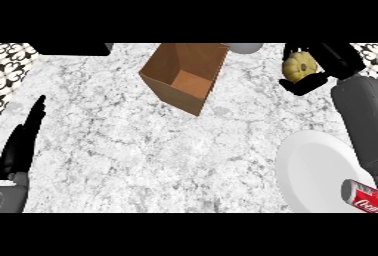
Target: Pick the squash from the plate and place it in the cardboard box
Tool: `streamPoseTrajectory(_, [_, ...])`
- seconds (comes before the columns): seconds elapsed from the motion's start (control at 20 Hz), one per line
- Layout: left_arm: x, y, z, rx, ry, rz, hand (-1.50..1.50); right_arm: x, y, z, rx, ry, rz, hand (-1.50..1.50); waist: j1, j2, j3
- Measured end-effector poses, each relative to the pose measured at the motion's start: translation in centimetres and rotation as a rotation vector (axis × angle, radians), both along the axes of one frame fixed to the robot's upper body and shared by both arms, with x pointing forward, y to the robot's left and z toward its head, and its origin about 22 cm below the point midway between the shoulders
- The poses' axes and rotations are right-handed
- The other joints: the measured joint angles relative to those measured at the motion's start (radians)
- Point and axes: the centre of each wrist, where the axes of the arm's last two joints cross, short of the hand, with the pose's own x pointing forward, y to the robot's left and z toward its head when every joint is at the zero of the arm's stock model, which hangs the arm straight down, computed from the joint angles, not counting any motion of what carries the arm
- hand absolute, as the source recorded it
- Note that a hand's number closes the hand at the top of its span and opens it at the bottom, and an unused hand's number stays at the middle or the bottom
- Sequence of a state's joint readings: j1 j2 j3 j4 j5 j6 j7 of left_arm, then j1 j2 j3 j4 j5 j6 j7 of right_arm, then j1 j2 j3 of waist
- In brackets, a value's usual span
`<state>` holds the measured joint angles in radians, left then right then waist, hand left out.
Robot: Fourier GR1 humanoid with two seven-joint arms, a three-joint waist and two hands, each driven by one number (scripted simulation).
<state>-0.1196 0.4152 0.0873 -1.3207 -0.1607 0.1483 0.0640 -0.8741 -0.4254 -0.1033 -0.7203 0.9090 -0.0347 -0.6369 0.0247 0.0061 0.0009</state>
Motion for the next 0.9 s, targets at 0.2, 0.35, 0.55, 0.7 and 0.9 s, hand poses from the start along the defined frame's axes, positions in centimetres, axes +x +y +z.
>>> streamPoseTrajectory(0.2, [-0.3,0.3,-0.1,-0.003,-0.004,0.004,0.00,1.3,3.0,1.7,0.061,-0.004,0.084,1.50,-0.003,-0.002,0.000])
streamPoseTrajectory(0.35, [-0.2,0.4,-0.1,0.000,0.007,0.010,0.00,1.9,5.6,3.1,0.114,0.025,0.140,1.50,-0.009,-0.004,-0.001])
streamPoseTrajectory(0.55, [-0.1,0.2,0.1,0.003,0.006,0.005,0.00,2.7,9.7,4.6,0.194,0.080,0.175,1.50,-0.007,-0.004,-0.001])
streamPoseTrajectory(0.7, [-0.3,0.5,0.2,-0.003,0.004,0.006,0.00,2.8,13.0,5.0,0.239,0.119,0.184,1.50,-0.008,-0.005,-0.001])
streamPoseTrajectory(0.9, [0.0,0.3,0.1,-0.003,0.001,-0.006,0.00,3.3,16.5,5.9,0.296,0.180,0.166,1.50,0.001,0.000,-0.001])
